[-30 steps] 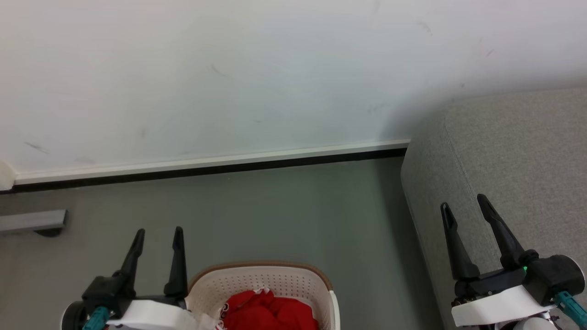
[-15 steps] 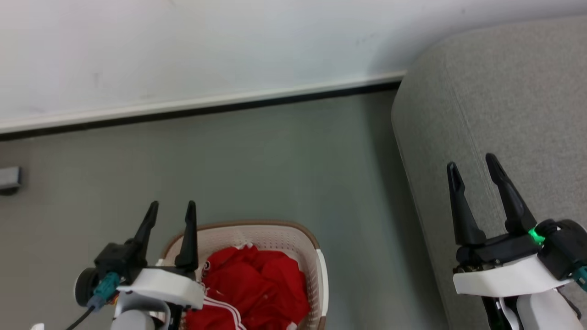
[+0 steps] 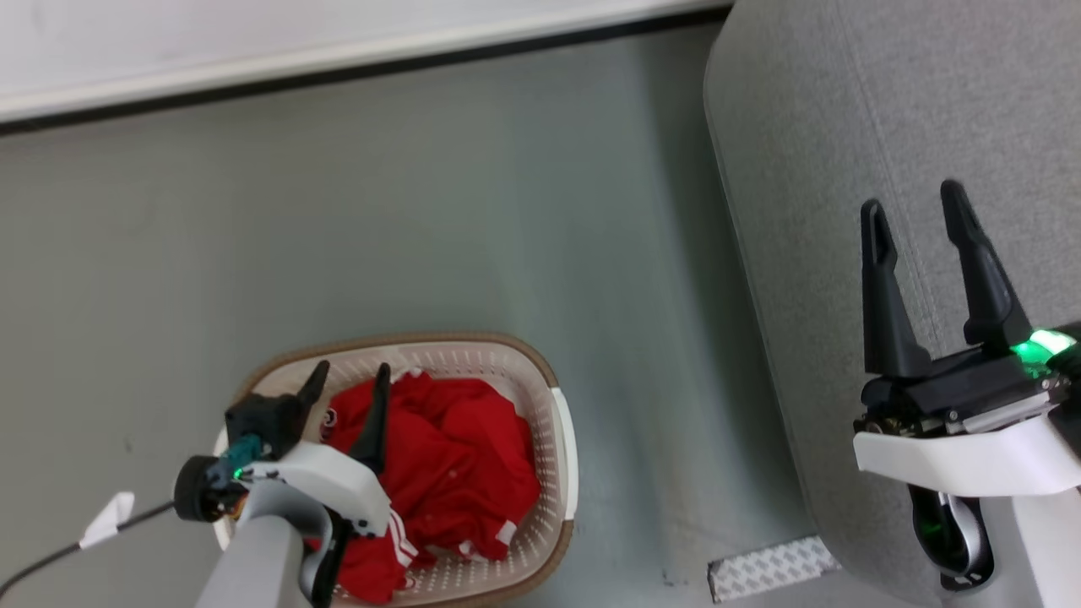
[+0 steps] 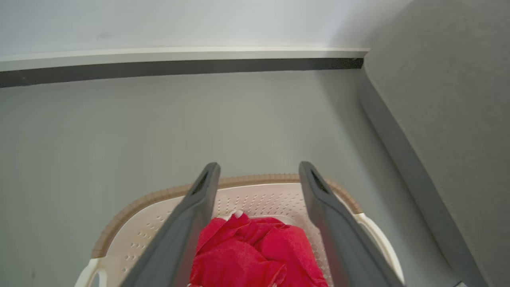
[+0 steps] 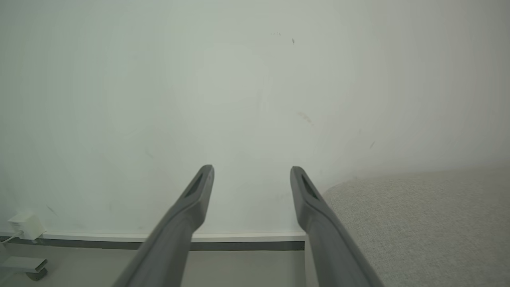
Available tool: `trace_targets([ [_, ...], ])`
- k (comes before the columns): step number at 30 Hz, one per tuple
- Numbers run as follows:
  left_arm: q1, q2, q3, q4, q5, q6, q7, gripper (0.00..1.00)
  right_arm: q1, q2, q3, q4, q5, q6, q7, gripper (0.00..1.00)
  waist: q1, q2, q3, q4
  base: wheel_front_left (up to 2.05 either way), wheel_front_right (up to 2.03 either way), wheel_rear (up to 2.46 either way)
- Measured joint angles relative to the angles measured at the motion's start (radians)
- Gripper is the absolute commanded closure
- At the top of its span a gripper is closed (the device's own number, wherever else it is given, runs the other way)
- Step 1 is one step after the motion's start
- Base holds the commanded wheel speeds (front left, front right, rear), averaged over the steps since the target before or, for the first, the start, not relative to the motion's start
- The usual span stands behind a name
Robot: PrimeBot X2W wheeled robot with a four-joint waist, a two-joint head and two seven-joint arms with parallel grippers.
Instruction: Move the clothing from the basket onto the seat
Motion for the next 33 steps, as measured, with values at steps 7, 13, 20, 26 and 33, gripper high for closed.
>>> trace_targets([
  [7, -0.124, 0.035, -0.021, 0.201, 0.000, -0.006, 0.000, 0.00, -0.050, 0.013, -0.011, -0.047, 0.000, 0.000, 0.000, 0.00, 0.0000, -0.0001, 0.108, -0.036, 0.00, 0.00, 0.00],
  [13, -0.234, 0.072, -0.060, 0.363, -0.013, -0.011, 0.000, 0.00, -0.082, 0.029, -0.011, -0.090, 0.000, 0.000, 0.000, 0.00, 0.0000, 0.0000, 0.201, -0.069, 0.00, 0.00, 0.00],
  [20, -0.361, 0.102, -0.140, 0.505, -0.027, -0.013, 0.029, 0.00, -0.140, 0.039, -0.009, -0.134, -0.010, 0.000, 0.000, 0.00, 0.0000, 0.0000, 0.317, -0.108, 0.00, 0.00, 0.00],
  [26, -0.428, 0.118, -0.179, 0.563, -0.059, -0.013, 0.096, 0.00, -0.170, 0.044, -0.012, -0.182, -0.015, 0.000, 0.000, 0.00, 0.0000, 0.0000, 0.408, -0.145, 0.00, 0.00, 0.00],
  [33, -0.461, 0.129, -0.246, 0.585, -0.110, -0.013, 0.223, 0.00, -0.184, 0.047, -0.024, -0.217, -0.011, 0.000, 0.000, 0.00, -0.0001, -0.0001, 0.477, -0.188, 0.00, 0.00, 0.00],
])
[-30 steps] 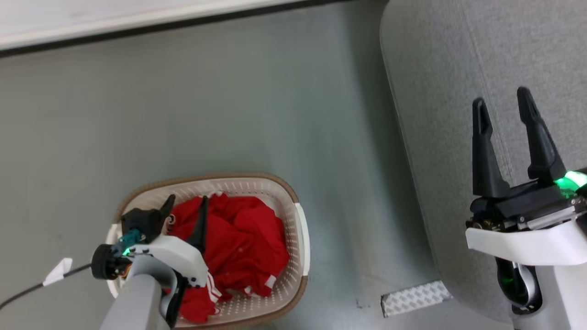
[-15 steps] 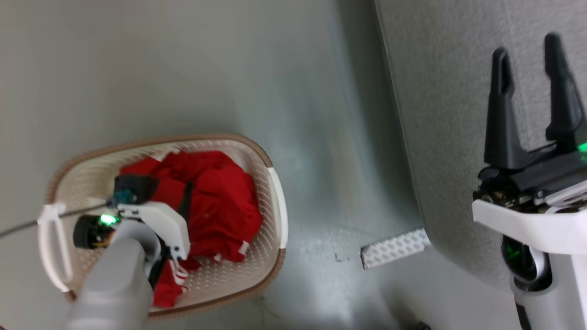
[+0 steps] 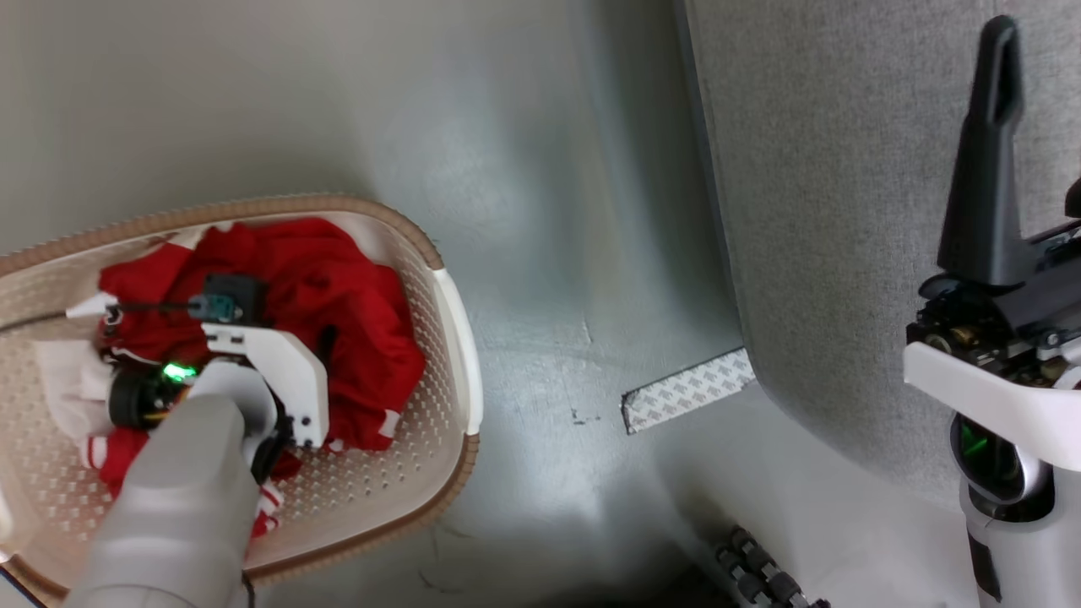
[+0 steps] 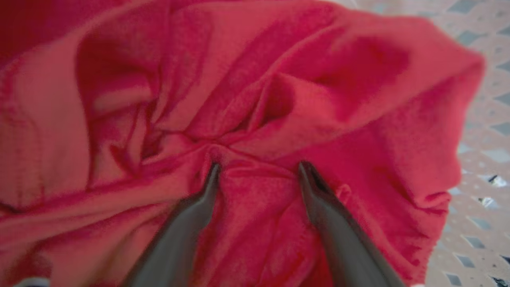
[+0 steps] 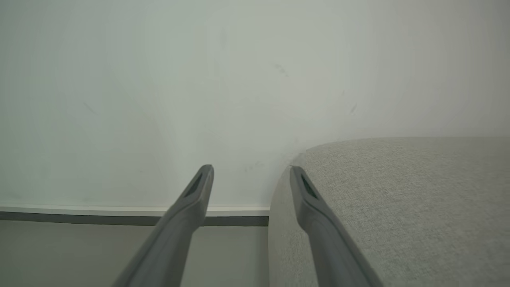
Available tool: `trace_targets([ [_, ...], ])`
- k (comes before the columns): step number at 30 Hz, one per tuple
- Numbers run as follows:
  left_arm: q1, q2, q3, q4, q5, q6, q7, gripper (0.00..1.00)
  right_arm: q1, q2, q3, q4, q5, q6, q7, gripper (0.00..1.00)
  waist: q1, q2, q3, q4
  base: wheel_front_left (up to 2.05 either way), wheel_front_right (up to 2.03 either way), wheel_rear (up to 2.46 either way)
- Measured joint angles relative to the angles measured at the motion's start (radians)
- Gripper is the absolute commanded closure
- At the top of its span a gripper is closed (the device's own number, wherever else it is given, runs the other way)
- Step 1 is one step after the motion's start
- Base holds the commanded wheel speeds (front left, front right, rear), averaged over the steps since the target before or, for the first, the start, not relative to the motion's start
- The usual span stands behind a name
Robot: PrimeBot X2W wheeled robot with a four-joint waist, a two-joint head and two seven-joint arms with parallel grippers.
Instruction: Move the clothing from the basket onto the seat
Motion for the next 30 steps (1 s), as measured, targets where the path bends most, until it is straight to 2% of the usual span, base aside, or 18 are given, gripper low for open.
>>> trace_targets([
  [10, -0.065, 0.037, -0.083, -0.002, -0.049, -0.005, 0.212, 0.00, 0.000, 0.001, -0.002, -0.005, 0.021, 0.000, 0.000, 0.00, -0.0013, 0.0001, 0.040, -0.022, 0.00, 0.00, 0.00],
  [11, -0.066, 0.039, -0.088, -0.002, -0.053, -0.005, 0.217, 0.05, 0.000, 0.001, -0.003, -0.005, 0.021, 0.000, 0.000, 0.00, -0.0012, 0.0001, 0.039, -0.023, 0.00, 0.00, 0.00],
  [12, -0.067, 0.041, -0.093, -0.002, -0.058, -0.005, 0.219, 0.58, -0.001, 0.001, -0.003, -0.005, 0.021, 0.000, 0.000, 0.00, -0.0011, 0.0002, 0.038, -0.025, 0.00, 0.00, 0.00],
  [13, -0.067, 0.045, -0.097, -0.002, -0.062, -0.004, 0.219, 1.00, -0.001, 0.001, -0.003, -0.005, 0.021, 0.000, 0.000, 0.00, -0.0009, 0.0002, 0.036, -0.026, 0.00, 0.00, 0.00],
  [16, -0.066, 0.059, -0.114, -0.002, -0.076, 0.003, 0.218, 1.00, -0.003, 0.001, -0.003, -0.003, 0.021, 0.000, 0.000, 0.00, 0.0003, 0.0001, 0.029, -0.031, 0.00, 0.00, 0.00],
  [18, -0.053, 0.043, -0.128, -0.009, -0.099, 0.002, 0.203, 1.00, -0.005, 0.001, -0.004, 0.000, 0.021, 0.000, 0.000, 0.00, 0.0009, -0.0001, 0.019, -0.031, 0.00, 0.00, 0.00],
  [30, 0.020, 0.030, -0.198, -0.044, -0.222, 0.000, 0.122, 1.00, -0.001, 0.002, -0.003, 0.035, 0.003, 0.000, 0.000, 0.00, 0.0003, -0.0001, -0.114, -0.012, 0.00, 0.00, 0.00],
])
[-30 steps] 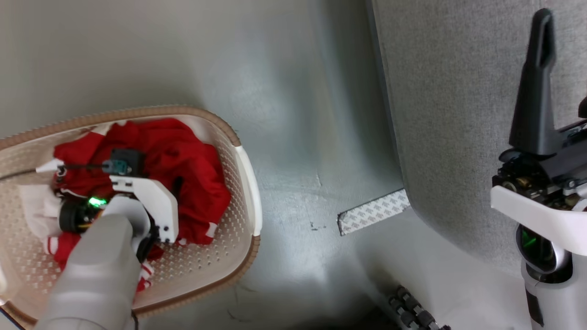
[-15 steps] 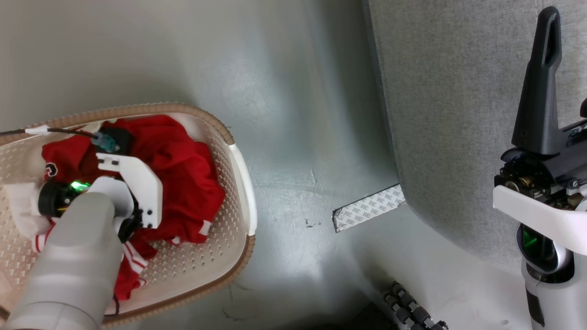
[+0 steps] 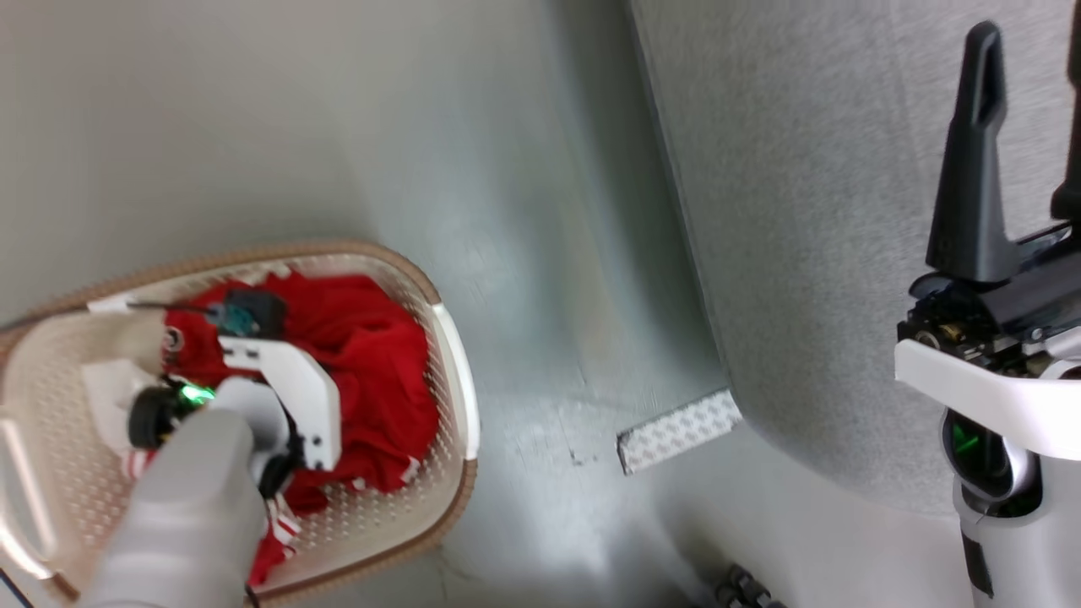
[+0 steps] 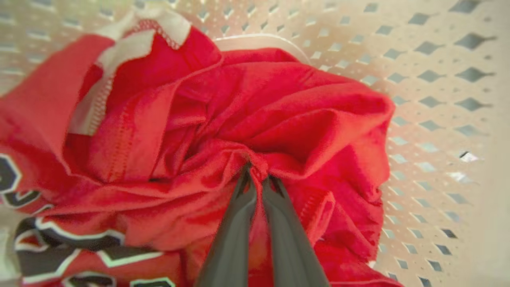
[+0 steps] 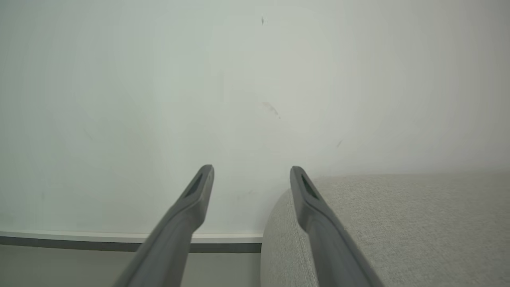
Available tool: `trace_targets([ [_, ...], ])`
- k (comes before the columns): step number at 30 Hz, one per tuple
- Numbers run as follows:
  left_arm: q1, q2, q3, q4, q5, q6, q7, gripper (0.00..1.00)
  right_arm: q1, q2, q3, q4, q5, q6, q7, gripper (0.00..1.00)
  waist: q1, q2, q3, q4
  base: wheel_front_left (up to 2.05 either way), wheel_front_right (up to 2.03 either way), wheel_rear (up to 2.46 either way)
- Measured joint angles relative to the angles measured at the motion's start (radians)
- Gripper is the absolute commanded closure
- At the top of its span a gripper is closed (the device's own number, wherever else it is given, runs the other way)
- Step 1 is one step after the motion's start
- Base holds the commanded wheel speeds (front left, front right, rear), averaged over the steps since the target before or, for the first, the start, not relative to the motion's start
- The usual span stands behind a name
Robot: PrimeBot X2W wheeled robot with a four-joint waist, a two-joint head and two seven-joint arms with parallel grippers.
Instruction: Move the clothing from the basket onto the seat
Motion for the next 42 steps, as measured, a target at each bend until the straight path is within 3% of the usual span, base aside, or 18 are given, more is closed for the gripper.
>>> trace_targets([
  [9, 0.111, -0.055, -0.103, -0.066, -0.102, 0.000, -0.096, 1.00, 0.049, -0.005, 0.003, 0.060, -0.038, 0.000, 0.000, 0.00, -0.0005, 0.0001, -0.191, 0.047, 0.00, 0.00, 0.00],
  [21, 0.245, -0.077, -0.241, -0.125, -0.237, 0.000, -0.211, 1.00, 0.150, -0.061, 0.023, 0.131, -0.031, 0.000, 0.000, 0.00, -0.0007, 0.0002, -0.479, 0.142, 0.00, 0.00, 0.00],
  [34, 0.306, -0.019, -0.337, -0.300, -0.367, 0.000, -0.317, 1.00, 0.236, -0.089, 0.048, 0.174, -0.006, 0.000, 0.000, 0.00, -0.0007, 0.0002, -0.705, 0.241, 0.00, 0.00, 0.00],
  [42, 0.312, 0.019, -0.307, -0.423, -0.370, 0.006, -0.340, 1.00, 0.291, -0.102, 0.050, 0.194, 0.004, 0.000, 0.000, 0.00, -0.0007, 0.0002, -0.795, 0.281, 0.00, 0.00, 0.00],
])
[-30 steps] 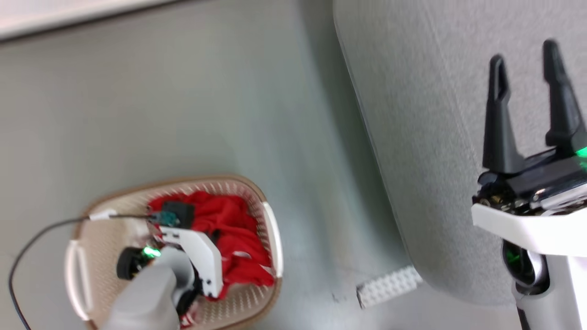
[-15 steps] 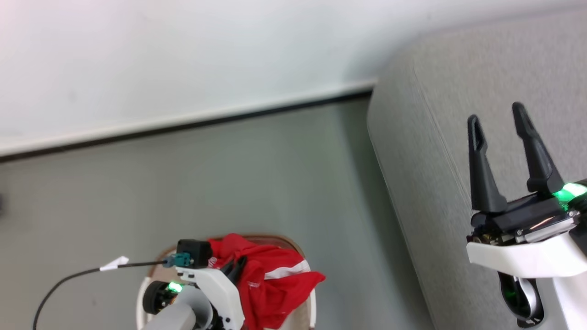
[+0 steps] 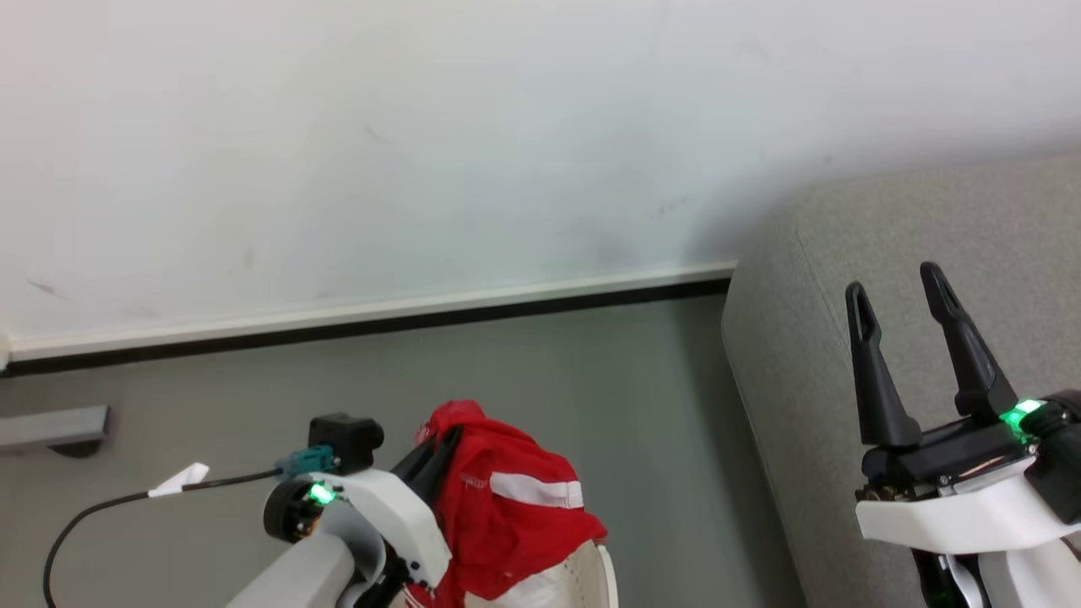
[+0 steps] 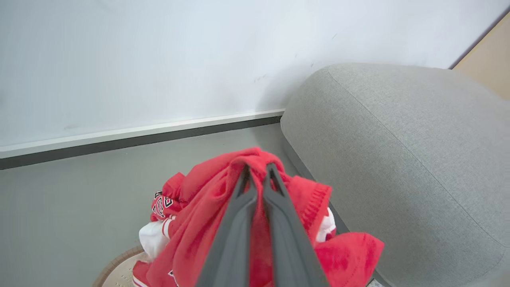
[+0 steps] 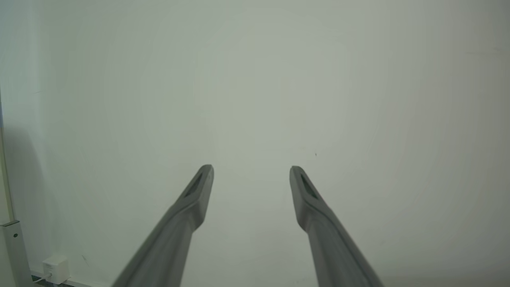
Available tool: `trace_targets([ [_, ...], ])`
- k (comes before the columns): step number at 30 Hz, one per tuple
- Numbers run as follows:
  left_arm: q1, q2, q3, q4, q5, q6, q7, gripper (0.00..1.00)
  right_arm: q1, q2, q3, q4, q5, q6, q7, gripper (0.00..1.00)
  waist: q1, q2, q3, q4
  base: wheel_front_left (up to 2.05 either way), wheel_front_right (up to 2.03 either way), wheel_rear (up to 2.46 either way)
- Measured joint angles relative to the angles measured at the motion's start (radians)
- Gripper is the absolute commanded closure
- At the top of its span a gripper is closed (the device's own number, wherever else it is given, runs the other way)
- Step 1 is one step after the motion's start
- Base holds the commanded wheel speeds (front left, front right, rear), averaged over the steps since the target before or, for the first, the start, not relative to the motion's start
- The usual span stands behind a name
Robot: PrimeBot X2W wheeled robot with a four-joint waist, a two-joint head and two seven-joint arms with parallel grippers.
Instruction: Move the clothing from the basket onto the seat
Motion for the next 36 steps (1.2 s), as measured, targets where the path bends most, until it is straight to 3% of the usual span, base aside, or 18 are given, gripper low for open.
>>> trace_targets([
  [20, 0.062, 0.128, 0.137, -0.574, 0.062, 0.173, 0.021, 1.00, 0.080, -0.019, 0.038, 0.027, 0.024, 0.000, 0.000, 0.00, 0.0003, 0.0000, -0.120, 0.041, 0.00, 0.00, 0.00],
  [36, 0.040, 0.160, 0.151, -0.695, 0.062, 0.215, 0.069, 1.00, 0.083, -0.028, 0.071, 0.033, 0.034, 0.000, 0.000, 0.00, 0.0003, 0.0000, -0.111, 0.049, 0.00, 0.00, 0.00],
])
